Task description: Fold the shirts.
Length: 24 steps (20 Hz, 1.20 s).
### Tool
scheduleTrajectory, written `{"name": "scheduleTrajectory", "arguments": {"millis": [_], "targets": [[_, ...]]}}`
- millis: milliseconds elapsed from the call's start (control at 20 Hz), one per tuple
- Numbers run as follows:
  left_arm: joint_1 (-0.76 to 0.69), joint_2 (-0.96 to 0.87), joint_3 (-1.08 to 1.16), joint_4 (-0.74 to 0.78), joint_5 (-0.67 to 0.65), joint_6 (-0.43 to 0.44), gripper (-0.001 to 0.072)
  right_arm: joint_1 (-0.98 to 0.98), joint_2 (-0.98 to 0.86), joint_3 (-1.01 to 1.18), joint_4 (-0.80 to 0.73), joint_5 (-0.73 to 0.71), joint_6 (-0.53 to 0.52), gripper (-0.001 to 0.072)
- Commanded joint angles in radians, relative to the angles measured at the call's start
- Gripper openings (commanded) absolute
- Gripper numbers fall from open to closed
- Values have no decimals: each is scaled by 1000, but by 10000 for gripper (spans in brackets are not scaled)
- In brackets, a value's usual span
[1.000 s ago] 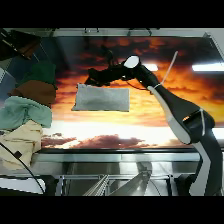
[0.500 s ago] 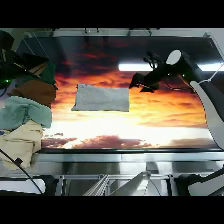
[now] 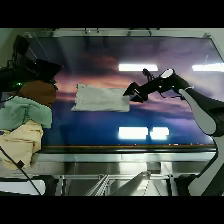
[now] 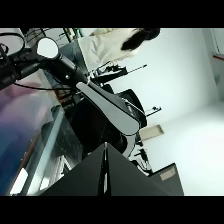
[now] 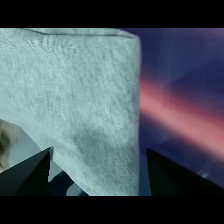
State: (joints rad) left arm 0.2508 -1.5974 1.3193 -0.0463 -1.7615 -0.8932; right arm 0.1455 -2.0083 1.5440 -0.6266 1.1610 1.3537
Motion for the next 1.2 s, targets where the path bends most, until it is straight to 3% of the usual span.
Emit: {"name": "scheduleTrajectory", "arguments": {"millis": [0,50,100,150,200,250,350,450,550,700,950,1050,1150], "targets": [[-35,1,-1,0,1,14,17,26,-62,8,178,-10,-97,565],[-42,1,-1,0,3,14,17,33,-68,10,244,-5,-125,563],[-48,1,-1,0,4,14,17,35,-70,10,324,6,-175,434],[-54,1,-1,0,3,14,17,34,-69,12,394,21,-225,193],[-55,1,-1,-1,4,13,17,30,-69,18,461,37,-257,58],[-56,1,-1,-1,8,13,18,24,-68,25,517,50,-278,21],[-55,1,-1,-8,10,12,17,-3,-35,30,599,40,-330,19],[-55,1,-2,-8,10,10,17,-85,25,29,567,0,-295,17],[-55,1,-1,-8,10,-2,17,-227,99,18,458,-4,-181,17],[-55,1,-2,-7,9,-5,17,-494,277,-99,215,6,-97,18],[-55,1,-2,-6,9,-5,17,-1054,581,-486,12,5,-136,17],[-55,1,-2,-6,11,-5,18,-1278,640,-597,-4,13,-205,20],[-55,1,-2,-6,11,-5,17,-1477,653,-644,-96,60,-202,20]]}}
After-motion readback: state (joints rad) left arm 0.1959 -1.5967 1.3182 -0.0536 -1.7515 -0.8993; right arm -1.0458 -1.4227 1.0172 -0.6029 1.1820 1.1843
